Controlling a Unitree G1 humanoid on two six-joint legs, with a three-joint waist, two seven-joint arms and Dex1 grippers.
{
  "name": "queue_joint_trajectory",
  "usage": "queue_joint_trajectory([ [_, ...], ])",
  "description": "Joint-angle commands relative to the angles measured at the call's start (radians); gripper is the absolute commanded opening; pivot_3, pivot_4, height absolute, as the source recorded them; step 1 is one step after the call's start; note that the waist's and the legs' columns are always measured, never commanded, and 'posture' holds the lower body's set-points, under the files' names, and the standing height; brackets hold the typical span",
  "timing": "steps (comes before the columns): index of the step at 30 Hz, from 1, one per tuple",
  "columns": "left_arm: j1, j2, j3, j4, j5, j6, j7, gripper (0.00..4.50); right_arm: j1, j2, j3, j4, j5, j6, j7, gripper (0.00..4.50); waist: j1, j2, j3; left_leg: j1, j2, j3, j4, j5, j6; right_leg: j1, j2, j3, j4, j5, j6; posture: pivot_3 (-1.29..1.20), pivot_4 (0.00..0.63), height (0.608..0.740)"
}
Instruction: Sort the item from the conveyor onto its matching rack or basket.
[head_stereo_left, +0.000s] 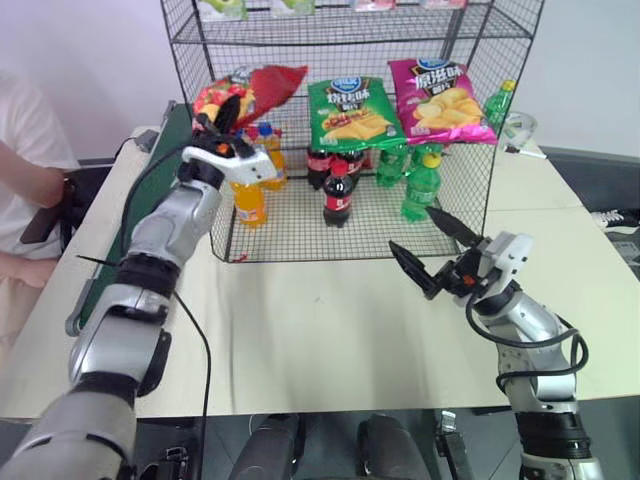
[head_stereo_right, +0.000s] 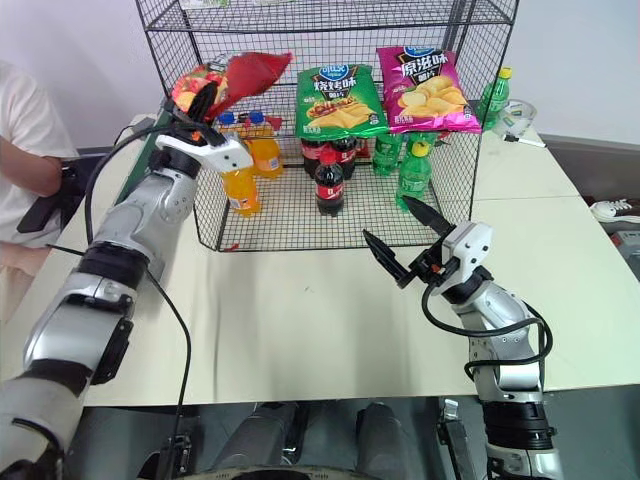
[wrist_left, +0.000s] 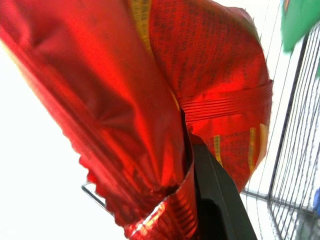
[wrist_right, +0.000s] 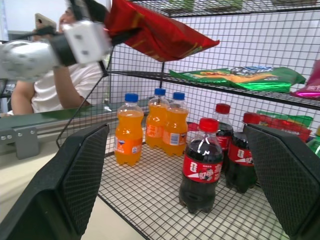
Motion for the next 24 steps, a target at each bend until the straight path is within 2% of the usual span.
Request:
queue_joint_trajectory([
  [1, -0.093, -0.005, -0.036, 0.14, 0.003, 0.025, 0.088, 0.04, 0.002, -0.005, -0.008, -0.047, 0.004, -0.009, -0.007, 4.5, 0.0, 0.0, 0.0, 0.0, 0.0, 0.0, 0.0, 0.0, 0.0, 0.0, 0.0, 0.0, 0.0, 0.0, 0.0, 0.0, 0.15, 0.74],
  [5, -0.163, -0.025, -0.076, 0.302, -0.015, 0.045, 0.121, 0.04, -0.003, -0.011, -0.011, -0.054, -0.001, -0.003, -0.022, 4.5, -0.001, 0.0, 0.0, 0.0, 0.0, 0.0, 0.0, 0.0, 0.0, 0.0, 0.0, 0.0, 0.0, 0.0, 0.0, 0.0, 0.15, 0.74],
  [10, -0.203, -0.067, -0.114, 0.392, -0.036, 0.052, 0.113, 0.04, -0.016, 0.003, -0.021, -0.06, -0.019, -0.014, -0.072, 4.5, -0.002, 0.0, 0.0, -0.001, 0.0, 0.0, 0.0, 0.0, 0.0, -0.001, 0.0, 0.0, 0.001, 0.0, 0.0, 0.0, 0.15, 0.74],
  [19, -0.225, -0.138, -0.15, 0.441, -0.075, 0.026, 0.069, 0.04, -0.02, 0.004, -0.001, -0.054, -0.025, -0.017, -0.076, 4.5, 0.0, -0.001, 0.0, -0.001, 0.0, 0.0, 0.002, 0.0, 0.0, -0.001, 0.0, 0.0, 0.001, 0.0, 0.0, 0.0, 0.15, 0.74],
  [24, -0.23, -0.152, -0.151, 0.437, -0.117, -0.06, 0.036, 0.04, -0.022, 0.007, 0.004, -0.054, -0.03, -0.018, -0.075, 4.5, 0.004, -0.001, 0.0, -0.002, -0.001, 0.0, 0.003, 0.0, 0.0, -0.001, 0.0, 0.0, 0.002, 0.0, 0.0, 0.0, 0.15, 0.74],
])
